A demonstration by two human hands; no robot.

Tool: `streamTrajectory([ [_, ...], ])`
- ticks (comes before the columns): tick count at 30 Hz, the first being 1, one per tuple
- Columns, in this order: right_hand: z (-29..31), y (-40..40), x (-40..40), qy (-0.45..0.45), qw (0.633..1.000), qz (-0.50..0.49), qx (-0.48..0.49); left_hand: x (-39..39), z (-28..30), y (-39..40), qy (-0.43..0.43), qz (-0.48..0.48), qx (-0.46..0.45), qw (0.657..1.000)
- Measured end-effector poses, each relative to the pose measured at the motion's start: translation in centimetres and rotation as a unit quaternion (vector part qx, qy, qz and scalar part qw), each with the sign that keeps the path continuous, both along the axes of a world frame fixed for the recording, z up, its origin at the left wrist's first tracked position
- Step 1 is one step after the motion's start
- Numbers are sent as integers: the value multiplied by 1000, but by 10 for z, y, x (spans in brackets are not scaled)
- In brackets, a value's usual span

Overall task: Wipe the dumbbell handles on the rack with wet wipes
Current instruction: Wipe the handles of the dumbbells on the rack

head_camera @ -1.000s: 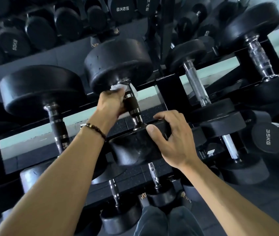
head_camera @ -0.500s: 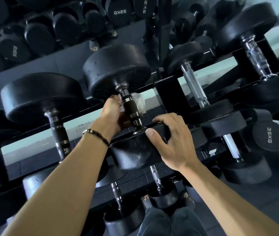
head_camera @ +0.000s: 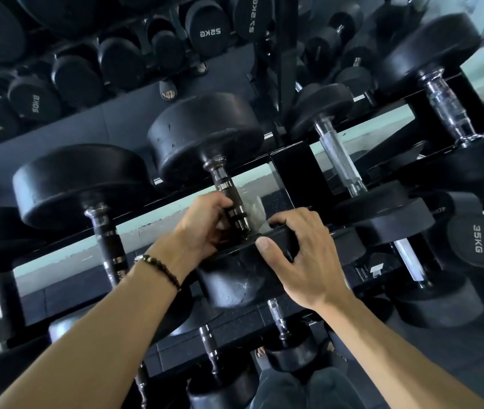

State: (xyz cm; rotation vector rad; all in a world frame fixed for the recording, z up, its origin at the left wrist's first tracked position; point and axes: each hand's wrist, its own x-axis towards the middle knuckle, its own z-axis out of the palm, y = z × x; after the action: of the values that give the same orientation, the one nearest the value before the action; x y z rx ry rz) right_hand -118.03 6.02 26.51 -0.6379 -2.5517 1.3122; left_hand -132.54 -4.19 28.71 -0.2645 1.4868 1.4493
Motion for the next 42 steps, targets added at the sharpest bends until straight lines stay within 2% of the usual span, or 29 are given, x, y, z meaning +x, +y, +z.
streamTrajectory([
  [2, 0, 0, 0, -2, 1000, 1, 5, 5, 10, -2, 9, -87, 9, 996],
  [3, -1, 0, 0, 0, 1000, 2, 6, 1, 13, -2, 5, -95, 21, 995],
  [7, -3, 0, 1, 3, 1000, -6, -3, -17, 12, 9, 20, -51, 108, 993],
  [9, -2, 0, 1, 1, 1000, -3, -5, -12, 4, 3, 33, -69, 66, 995],
  [12, -2, 0, 0, 4, 1000, -4, -2, -1, 3, -4, 23, -149, -12, 988],
  [15, -4, 0, 1, 9, 1000, -5, -3, -7, 17, 1, -5, -120, 4, 993],
  [18, -4, -1, 2, 10, 1000, -11, 1, -24, 18, 3, 29, -54, 41, 997],
  [23, -3, -1, 1, 8, 1000, -11, 7, 0, 18, -12, 0, -140, 32, 990],
  [25, -3, -2, 1, 6, 1000, -12, 6, 0, 22, -11, -5, -106, 15, 994],
  [27, -3, -2, 1, 6, 1000, -12, 4, -7, 23, -3, -1, -55, 38, 998],
  [29, -3, -2, 1, 3, 1000, -11, 2, -9, 20, 3, 17, -56, 59, 997],
  [34, -3, -1, 0, 5, 1000, -11, 10, 4, 24, -14, 26, -165, 4, 986],
  [36, -3, -2, 0, 11, 1000, -15, 8, -3, 28, -9, 25, -139, -3, 990],
  [39, -4, -2, 1, 14, 1000, -19, 6, -26, 21, 0, 66, -37, -8, 997],
  [40, -5, -2, 1, 12, 1000, -18, 7, -28, 18, 0, 77, -40, -18, 996],
  [42, -5, -2, 1, 11, 1000, -17, 7, -19, 14, -12, 72, -123, -51, 988],
])
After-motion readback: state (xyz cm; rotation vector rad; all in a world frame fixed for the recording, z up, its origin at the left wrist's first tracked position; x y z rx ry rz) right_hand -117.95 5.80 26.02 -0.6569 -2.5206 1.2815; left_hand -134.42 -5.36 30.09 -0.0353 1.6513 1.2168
